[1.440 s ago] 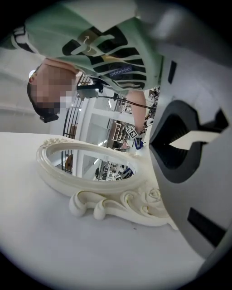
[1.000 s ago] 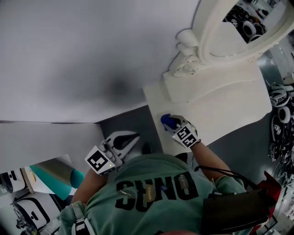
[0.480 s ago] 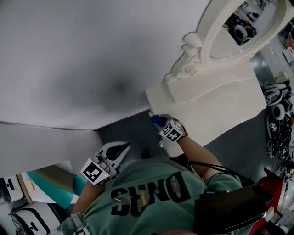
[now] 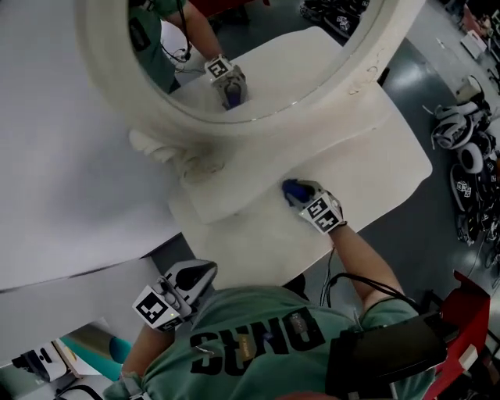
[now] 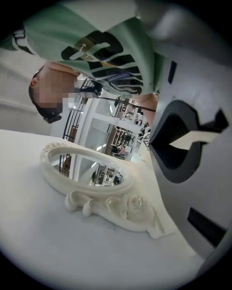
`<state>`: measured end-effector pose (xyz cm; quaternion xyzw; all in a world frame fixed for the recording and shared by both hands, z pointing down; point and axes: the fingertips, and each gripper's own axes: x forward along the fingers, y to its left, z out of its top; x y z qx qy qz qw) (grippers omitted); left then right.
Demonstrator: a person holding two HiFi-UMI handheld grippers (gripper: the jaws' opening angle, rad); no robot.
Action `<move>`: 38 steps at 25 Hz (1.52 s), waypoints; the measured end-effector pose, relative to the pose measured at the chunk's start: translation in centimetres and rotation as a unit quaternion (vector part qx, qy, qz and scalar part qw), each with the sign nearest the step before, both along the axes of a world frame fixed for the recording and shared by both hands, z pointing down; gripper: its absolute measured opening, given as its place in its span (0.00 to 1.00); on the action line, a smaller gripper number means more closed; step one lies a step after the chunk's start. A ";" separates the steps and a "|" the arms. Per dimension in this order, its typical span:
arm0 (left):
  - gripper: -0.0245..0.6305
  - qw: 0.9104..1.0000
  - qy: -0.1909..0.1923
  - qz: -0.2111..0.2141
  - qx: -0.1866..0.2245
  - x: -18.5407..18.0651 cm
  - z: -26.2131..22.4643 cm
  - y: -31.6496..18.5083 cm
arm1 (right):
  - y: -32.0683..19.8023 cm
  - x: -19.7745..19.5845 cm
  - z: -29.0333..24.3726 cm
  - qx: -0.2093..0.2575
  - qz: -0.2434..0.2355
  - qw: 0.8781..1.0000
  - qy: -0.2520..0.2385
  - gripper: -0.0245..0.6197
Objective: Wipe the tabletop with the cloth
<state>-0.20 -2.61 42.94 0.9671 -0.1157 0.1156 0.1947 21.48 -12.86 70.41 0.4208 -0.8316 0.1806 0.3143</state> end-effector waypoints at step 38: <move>0.05 0.997 0.040 -0.004 0.069 -17.3 -2.1 5.8 | 16.2 -38.5 -3.6 0.013 -0.226 0.974 -0.021 0.24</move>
